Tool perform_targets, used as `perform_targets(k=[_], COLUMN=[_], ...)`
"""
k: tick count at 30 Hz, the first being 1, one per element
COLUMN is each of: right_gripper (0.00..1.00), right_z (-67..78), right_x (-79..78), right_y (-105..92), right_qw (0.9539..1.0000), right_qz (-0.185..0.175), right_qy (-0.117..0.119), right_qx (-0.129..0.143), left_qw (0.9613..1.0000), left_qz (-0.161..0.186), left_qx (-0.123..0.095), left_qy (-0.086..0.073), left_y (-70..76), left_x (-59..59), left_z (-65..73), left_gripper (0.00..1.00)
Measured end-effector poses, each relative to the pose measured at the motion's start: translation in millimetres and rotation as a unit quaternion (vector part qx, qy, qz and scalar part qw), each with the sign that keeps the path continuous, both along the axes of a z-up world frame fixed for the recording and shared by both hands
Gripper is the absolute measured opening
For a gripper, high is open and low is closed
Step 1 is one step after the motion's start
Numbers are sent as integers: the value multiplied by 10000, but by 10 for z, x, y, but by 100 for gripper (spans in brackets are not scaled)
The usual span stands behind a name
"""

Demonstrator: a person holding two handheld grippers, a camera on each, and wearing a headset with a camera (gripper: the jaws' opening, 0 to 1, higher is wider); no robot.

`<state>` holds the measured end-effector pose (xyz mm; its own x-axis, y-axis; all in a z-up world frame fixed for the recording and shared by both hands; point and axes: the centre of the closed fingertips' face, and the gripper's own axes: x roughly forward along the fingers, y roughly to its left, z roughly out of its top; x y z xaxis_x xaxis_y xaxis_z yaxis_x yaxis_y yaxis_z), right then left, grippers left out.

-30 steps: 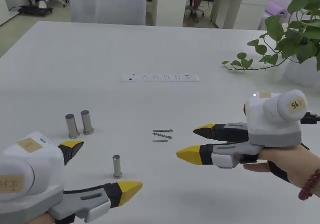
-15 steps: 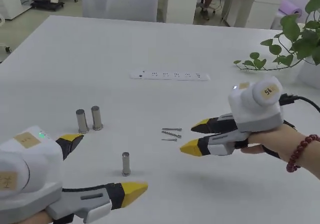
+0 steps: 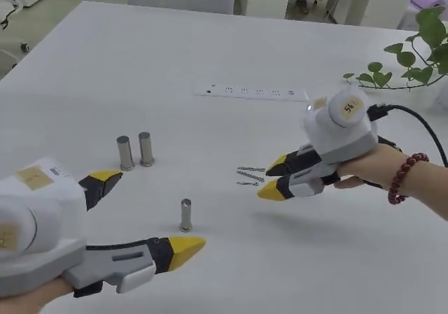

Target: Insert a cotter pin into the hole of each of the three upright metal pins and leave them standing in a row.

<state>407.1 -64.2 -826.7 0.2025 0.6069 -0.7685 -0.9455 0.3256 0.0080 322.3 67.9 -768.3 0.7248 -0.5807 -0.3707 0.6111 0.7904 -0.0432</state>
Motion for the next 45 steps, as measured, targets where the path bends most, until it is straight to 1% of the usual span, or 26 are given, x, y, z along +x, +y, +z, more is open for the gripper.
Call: perform_targets(k=[1,2,4,8,12,14,15,17,21,25,30,34,37,41,43,45], right_gripper=[29,28,27,25,24,23,23,22,20,20,17,13,13,10,8,6], right_z=[-12,-36,-70,-129,-203,-260,-281,-299,-336,-361,-376,-390,-392,-397,-401,-403], right_x=[16,40,64,99,129,129,122,133,149,183,222,233,243,271,296,303], right_y=[0,-9,0,20,45,29,11,43,44,26,34,46,50,47,48,47], right_qw=[10000,9997,9993,9988,9984,9971,9964,9965,9951,9930,9916,9901,9894,9875,9867,9854], right_qz=[47,140,221,311,325,447,478,490,604,729,821,939,969,1039,1034,1088], right_qy=[-28,-68,-61,17,101,84,123,118,108,43,25,58,100,115,120,104], right_qx=[-62,-184,-283,-388,-442,-615,-696,-661,-775,-925,-999,-1038,-1080,-1181,-1247,-1306], left_qw=[10000,10000,10000,10000,10000,10000,10000,10000,9999,9999,9999,9999,9998,9999,9998,9998], left_qz=[-1,0,23,15,32,24,21,38,34,48,78,102,129,124,117,113], left_qx=[16,30,47,57,19,24,23,10,0,-1,-3,10,22,28,46,58], left_qy=[-9,-16,7,-2,34,47,53,72,96,102,120,124,124,116,156,161], left_y=[3,6,17,28,34,35,34,33,28,40,65,90,114,115,116,119], left_x=[0,0,4,9,12,12,11,12,14,23,27,32,38,38,33,31], left_z=[-3,-7,-21,-25,-37,-47,-51,-60,-73,-79,-88,-97,-99,-105,-126,-130], left_gripper=[92,91,91,90,90,89,89,89,89,89,87,86,86,85,84,84])
